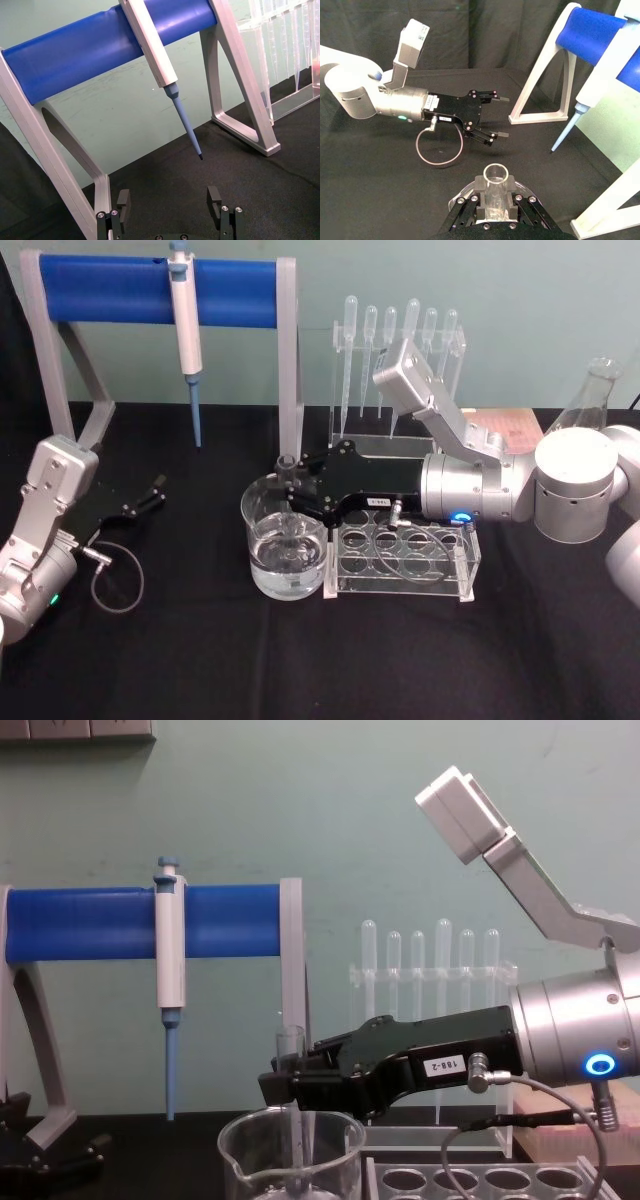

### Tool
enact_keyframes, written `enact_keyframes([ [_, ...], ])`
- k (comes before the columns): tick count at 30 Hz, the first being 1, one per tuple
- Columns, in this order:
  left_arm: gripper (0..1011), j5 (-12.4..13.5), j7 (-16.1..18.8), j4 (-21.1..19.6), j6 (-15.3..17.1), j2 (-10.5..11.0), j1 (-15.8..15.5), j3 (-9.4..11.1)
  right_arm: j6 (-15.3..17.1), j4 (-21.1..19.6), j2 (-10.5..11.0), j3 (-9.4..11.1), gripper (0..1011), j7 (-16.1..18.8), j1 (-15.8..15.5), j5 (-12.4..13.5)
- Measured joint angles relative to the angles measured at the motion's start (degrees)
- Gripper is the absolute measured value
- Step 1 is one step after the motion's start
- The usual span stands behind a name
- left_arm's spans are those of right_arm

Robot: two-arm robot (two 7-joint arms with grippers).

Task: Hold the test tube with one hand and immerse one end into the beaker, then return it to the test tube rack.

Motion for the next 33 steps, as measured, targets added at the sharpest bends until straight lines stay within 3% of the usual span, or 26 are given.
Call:
enact_keyframes([
  [33, 1000, 0.00, 0.00, 0.00, 0.00, 0.00, 0.00, 0.00, 0.00, 0.00, 0.00, 0.00, 238, 0.00, 0.00, 0.00],
])
